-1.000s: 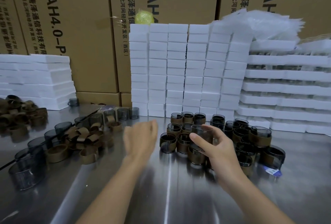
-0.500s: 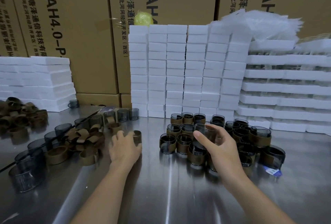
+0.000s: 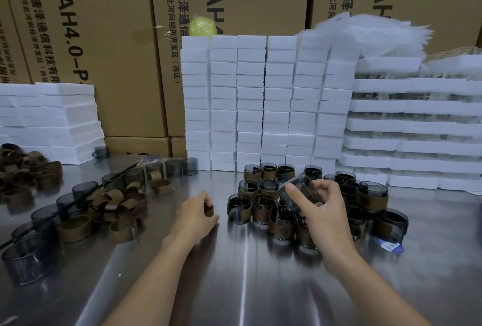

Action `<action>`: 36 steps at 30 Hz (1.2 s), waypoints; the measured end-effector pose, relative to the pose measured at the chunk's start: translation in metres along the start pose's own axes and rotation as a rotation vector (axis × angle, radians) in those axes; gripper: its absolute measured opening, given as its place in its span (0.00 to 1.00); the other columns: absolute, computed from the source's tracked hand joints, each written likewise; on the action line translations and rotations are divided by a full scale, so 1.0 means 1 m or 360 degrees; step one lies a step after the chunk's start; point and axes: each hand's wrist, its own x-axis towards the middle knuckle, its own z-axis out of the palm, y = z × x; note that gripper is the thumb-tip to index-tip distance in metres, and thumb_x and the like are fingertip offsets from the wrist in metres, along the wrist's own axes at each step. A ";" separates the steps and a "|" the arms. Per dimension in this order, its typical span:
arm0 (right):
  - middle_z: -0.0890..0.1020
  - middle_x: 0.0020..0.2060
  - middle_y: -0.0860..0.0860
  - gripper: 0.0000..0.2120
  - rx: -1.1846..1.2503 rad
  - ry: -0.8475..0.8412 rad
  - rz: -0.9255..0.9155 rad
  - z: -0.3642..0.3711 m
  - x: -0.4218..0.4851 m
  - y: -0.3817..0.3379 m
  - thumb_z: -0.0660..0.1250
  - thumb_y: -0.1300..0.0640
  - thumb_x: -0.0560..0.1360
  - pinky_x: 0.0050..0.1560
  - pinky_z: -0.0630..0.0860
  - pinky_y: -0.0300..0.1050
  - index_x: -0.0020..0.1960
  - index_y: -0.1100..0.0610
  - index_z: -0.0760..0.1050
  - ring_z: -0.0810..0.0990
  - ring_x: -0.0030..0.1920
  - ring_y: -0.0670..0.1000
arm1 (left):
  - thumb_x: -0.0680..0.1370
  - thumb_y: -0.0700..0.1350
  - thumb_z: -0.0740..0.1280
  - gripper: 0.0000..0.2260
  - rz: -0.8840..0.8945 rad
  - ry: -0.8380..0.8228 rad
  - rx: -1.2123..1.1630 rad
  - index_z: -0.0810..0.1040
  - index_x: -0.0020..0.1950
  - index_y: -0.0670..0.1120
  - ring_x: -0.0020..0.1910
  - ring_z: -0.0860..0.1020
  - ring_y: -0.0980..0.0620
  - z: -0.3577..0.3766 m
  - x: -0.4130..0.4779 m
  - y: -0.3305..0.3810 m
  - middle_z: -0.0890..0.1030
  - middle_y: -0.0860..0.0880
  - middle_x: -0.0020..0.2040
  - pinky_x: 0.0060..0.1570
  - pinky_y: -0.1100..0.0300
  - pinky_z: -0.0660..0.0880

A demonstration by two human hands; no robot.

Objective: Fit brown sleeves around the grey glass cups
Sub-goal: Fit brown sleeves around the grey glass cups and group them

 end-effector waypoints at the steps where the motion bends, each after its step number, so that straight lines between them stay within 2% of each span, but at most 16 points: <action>1: 0.85 0.45 0.35 0.35 0.0000 -0.0003 -0.0007 0.000 0.000 -0.001 0.78 0.27 0.61 0.49 0.76 0.47 0.59 0.44 0.74 0.85 0.42 0.39 | 0.78 0.47 0.78 0.12 0.0002 -0.0053 -0.0031 0.75 0.49 0.56 0.50 0.78 0.51 -0.001 -0.001 -0.002 0.79 0.52 0.54 0.46 0.56 0.75; 3: 0.84 0.47 0.34 0.35 -0.0008 -0.0005 -0.0017 0.001 -0.001 -0.002 0.78 0.27 0.60 0.51 0.77 0.47 0.59 0.44 0.74 0.85 0.43 0.39 | 0.77 0.42 0.79 0.14 0.0009 -0.0036 -0.0131 0.77 0.52 0.57 0.49 0.78 0.54 -0.006 -0.001 -0.001 0.81 0.51 0.58 0.43 0.61 0.76; 5: 0.84 0.47 0.35 0.34 -0.0011 -0.0006 -0.0044 0.000 -0.002 -0.004 0.78 0.27 0.61 0.52 0.77 0.48 0.58 0.43 0.73 0.85 0.45 0.40 | 0.76 0.43 0.81 0.17 0.0027 0.0103 -0.0269 0.76 0.55 0.56 0.51 0.81 0.53 -0.013 -0.001 0.009 0.83 0.51 0.58 0.48 0.59 0.80; 9: 0.83 0.54 0.39 0.30 0.0015 -0.0049 -0.0157 -0.002 -0.003 -0.008 0.79 0.31 0.65 0.59 0.81 0.67 0.59 0.38 0.69 0.86 0.56 0.54 | 0.72 0.49 0.85 0.24 0.0244 0.0203 -0.0712 0.77 0.62 0.54 0.54 0.79 0.65 -0.029 -0.013 0.049 0.83 0.59 0.55 0.51 0.65 0.75; 11: 0.80 0.59 0.37 0.29 0.0033 -0.0118 -0.0250 -0.003 -0.004 -0.012 0.77 0.33 0.70 0.54 0.85 0.63 0.65 0.33 0.68 0.87 0.54 0.57 | 0.72 0.47 0.85 0.23 0.0373 0.0137 -0.0879 0.81 0.64 0.54 0.59 0.80 0.62 -0.032 -0.024 0.070 0.82 0.57 0.59 0.55 0.62 0.79; 13: 0.77 0.61 0.33 0.24 -0.0036 -0.0160 -0.0390 -0.004 -0.005 -0.016 0.73 0.35 0.75 0.43 0.87 0.50 0.69 0.30 0.70 0.88 0.52 0.54 | 0.72 0.44 0.84 0.26 0.0475 0.0040 -0.0990 0.79 0.67 0.55 0.60 0.82 0.58 -0.033 -0.036 0.085 0.80 0.55 0.62 0.52 0.63 0.80; 14: 0.76 0.62 0.35 0.20 -0.0079 -0.0157 -0.0457 -0.004 -0.004 -0.016 0.71 0.36 0.78 0.42 0.86 0.49 0.68 0.30 0.73 0.87 0.53 0.52 | 0.72 0.44 0.85 0.27 0.0517 0.0012 -0.1015 0.78 0.67 0.55 0.58 0.82 0.57 -0.033 -0.042 0.091 0.80 0.56 0.62 0.50 0.65 0.79; 16: 0.75 0.64 0.39 0.14 -0.0162 -0.0126 -0.0542 -0.003 -0.003 -0.014 0.71 0.41 0.82 0.51 0.86 0.55 0.66 0.31 0.75 0.83 0.61 0.49 | 0.71 0.44 0.85 0.26 0.0623 0.0013 -0.1016 0.79 0.65 0.56 0.55 0.82 0.58 -0.032 -0.051 0.101 0.81 0.58 0.60 0.49 0.67 0.77; 18: 0.72 0.64 0.38 0.16 -0.0182 -0.0137 -0.0579 -0.003 -0.004 -0.012 0.72 0.42 0.81 0.60 0.84 0.55 0.66 0.30 0.73 0.79 0.66 0.44 | 0.71 0.45 0.85 0.24 0.0771 0.0052 -0.0988 0.81 0.63 0.57 0.58 0.81 0.61 -0.031 -0.059 0.108 0.82 0.59 0.59 0.48 0.70 0.75; 21: 0.69 0.65 0.35 0.28 -0.0129 -0.0255 -0.0543 -0.001 -0.007 -0.014 0.77 0.37 0.72 0.61 0.82 0.45 0.68 0.29 0.69 0.78 0.67 0.40 | 0.70 0.54 0.82 0.24 0.0891 0.0110 -0.0954 0.81 0.64 0.60 0.60 0.81 0.62 -0.028 -0.068 0.117 0.82 0.62 0.59 0.48 0.72 0.74; 24: 0.71 0.67 0.40 0.37 -0.0116 -0.0303 -0.0480 0.003 -0.007 -0.011 0.82 0.40 0.65 0.67 0.81 0.51 0.68 0.32 0.67 0.80 0.66 0.44 | 0.69 0.52 0.84 0.25 0.1005 0.0165 -0.0900 0.82 0.65 0.59 0.62 0.81 0.59 -0.020 -0.076 0.122 0.81 0.62 0.58 0.52 0.68 0.77; 26: 0.75 0.66 0.46 0.37 -0.0100 -0.0255 -0.0477 0.004 -0.006 -0.011 0.83 0.43 0.63 0.67 0.81 0.55 0.66 0.34 0.68 0.81 0.64 0.45 | 0.70 0.48 0.84 0.25 0.1043 0.0148 -0.0887 0.83 0.66 0.58 0.62 0.82 0.58 -0.016 -0.081 0.125 0.81 0.60 0.59 0.55 0.60 0.82; 28: 0.80 0.63 0.48 0.35 -0.0091 -0.0205 -0.0463 0.002 -0.004 -0.012 0.83 0.45 0.63 0.66 0.81 0.57 0.65 0.36 0.69 0.83 0.62 0.47 | 0.71 0.42 0.81 0.26 0.1030 -0.0010 -0.0964 0.82 0.67 0.57 0.63 0.82 0.57 -0.016 -0.081 0.126 0.81 0.58 0.61 0.55 0.54 0.84; 31: 0.83 0.58 0.43 0.34 -0.0042 -0.0144 -0.0457 -0.005 -0.001 -0.012 0.85 0.47 0.63 0.62 0.82 0.51 0.63 0.39 0.71 0.85 0.59 0.46 | 0.73 0.37 0.70 0.24 0.0804 -0.0505 -0.1486 0.81 0.69 0.51 0.67 0.83 0.52 -0.026 -0.078 0.128 0.82 0.49 0.66 0.59 0.52 0.84; 34: 0.83 0.54 0.38 0.33 -0.0054 -0.0121 -0.0492 -0.006 -0.002 -0.015 0.87 0.49 0.64 0.55 0.78 0.34 0.60 0.40 0.72 0.84 0.57 0.42 | 0.79 0.44 0.68 0.19 0.0488 -0.0788 -0.1862 0.84 0.69 0.52 0.67 0.84 0.47 -0.034 -0.077 0.130 0.84 0.49 0.68 0.62 0.49 0.83; 36: 0.83 0.53 0.36 0.32 -0.0069 -0.0114 -0.0505 -0.004 -0.003 -0.016 0.88 0.50 0.64 0.52 0.78 0.31 0.58 0.38 0.72 0.84 0.54 0.41 | 0.85 0.48 0.69 0.14 0.0414 -0.0856 -0.1878 0.83 0.70 0.55 0.65 0.85 0.43 -0.033 -0.077 0.130 0.84 0.48 0.69 0.64 0.47 0.83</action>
